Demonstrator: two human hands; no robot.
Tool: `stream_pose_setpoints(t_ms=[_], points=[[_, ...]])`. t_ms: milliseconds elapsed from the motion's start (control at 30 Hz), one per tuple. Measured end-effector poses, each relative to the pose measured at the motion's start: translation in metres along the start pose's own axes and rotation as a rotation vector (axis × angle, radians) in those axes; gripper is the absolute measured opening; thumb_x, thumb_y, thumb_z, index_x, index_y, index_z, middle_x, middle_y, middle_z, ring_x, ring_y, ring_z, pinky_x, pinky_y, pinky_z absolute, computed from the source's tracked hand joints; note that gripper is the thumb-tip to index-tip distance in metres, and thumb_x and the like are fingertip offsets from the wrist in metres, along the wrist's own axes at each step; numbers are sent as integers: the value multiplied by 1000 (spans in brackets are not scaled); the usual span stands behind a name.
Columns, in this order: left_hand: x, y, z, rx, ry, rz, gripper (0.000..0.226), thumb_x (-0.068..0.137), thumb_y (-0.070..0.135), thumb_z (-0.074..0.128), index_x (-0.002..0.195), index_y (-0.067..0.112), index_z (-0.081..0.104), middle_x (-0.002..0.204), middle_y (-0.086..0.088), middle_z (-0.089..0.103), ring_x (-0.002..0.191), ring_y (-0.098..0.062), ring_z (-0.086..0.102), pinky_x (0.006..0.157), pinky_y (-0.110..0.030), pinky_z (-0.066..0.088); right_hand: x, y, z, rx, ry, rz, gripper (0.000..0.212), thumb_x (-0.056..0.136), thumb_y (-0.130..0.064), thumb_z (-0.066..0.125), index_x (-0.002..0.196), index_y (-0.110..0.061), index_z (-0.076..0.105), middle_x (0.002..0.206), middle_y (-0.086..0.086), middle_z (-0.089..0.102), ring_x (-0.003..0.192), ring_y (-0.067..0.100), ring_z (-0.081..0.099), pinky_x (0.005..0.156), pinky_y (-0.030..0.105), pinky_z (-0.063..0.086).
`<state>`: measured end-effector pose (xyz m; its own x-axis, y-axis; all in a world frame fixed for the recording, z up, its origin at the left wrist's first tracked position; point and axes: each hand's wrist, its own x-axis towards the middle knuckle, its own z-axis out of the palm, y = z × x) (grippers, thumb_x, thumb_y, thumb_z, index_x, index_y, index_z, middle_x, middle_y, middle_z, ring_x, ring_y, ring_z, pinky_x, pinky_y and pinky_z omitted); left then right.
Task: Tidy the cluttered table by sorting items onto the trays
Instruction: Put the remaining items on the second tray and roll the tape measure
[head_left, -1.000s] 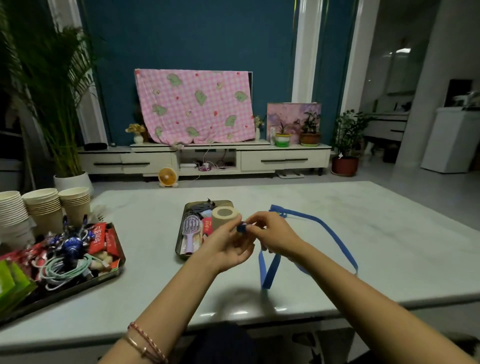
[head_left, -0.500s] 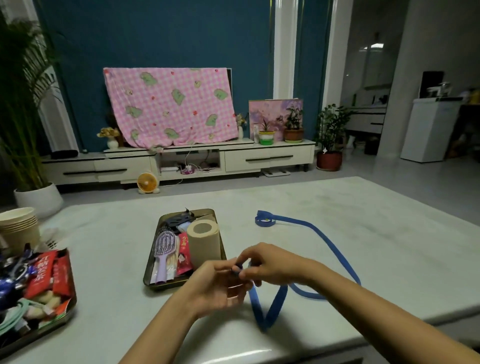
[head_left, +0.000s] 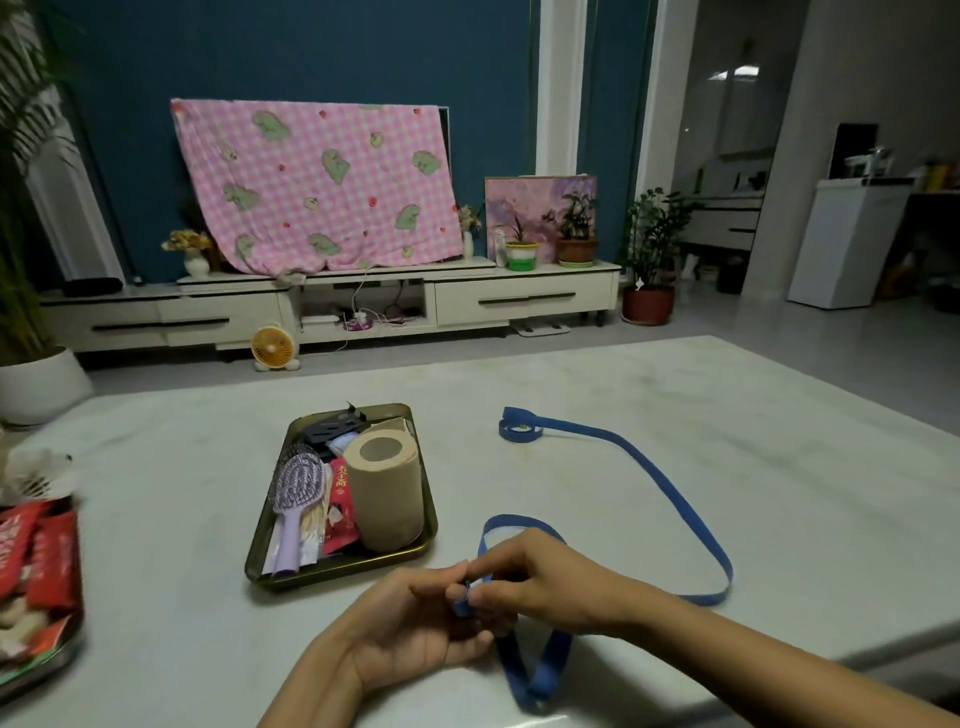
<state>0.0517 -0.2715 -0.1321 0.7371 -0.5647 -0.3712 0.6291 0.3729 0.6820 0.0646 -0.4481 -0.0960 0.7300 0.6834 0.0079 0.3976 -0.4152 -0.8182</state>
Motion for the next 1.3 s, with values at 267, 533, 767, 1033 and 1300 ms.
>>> stream_pose_setpoints(t_ms=[267,533,767,1033,1300], points=[[1,1,5,-118,80,91,29,69,25,70,81,-1,71,69,-13,63,64,-25,65,55,-28,55,7,1,15,-15,295,40,18,91,-24,57,101,-20,71,81,-12,68,75,2,63,72,18,51],[0,-7,-1,-120,160,259,36,75,22,64,102,-1,67,105,-23,67,93,-29,69,76,-43,57,18,-5,45,-474,504,82,23,92,-42,49,106,-26,56,88,-5,64,75,6,56,65,20,44],[-9,0,-13,75,151,228,21,89,17,56,91,-1,66,82,-18,71,77,-24,71,60,-29,57,20,-12,30,-496,250,62,26,92,-39,53,112,-24,56,81,-7,59,73,7,55,66,21,45],[-24,17,-19,501,-89,-9,25,71,32,70,75,7,75,79,-13,72,74,-21,71,61,-17,54,13,-31,1,-197,-193,122,33,87,-25,63,119,-21,61,71,-7,63,61,5,56,58,14,44],[-15,10,-15,270,135,202,38,70,36,67,88,3,71,82,-13,71,77,-19,70,62,-24,55,24,-19,21,-546,175,93,25,82,-44,65,91,-30,46,66,-16,49,59,-2,48,52,13,34]])
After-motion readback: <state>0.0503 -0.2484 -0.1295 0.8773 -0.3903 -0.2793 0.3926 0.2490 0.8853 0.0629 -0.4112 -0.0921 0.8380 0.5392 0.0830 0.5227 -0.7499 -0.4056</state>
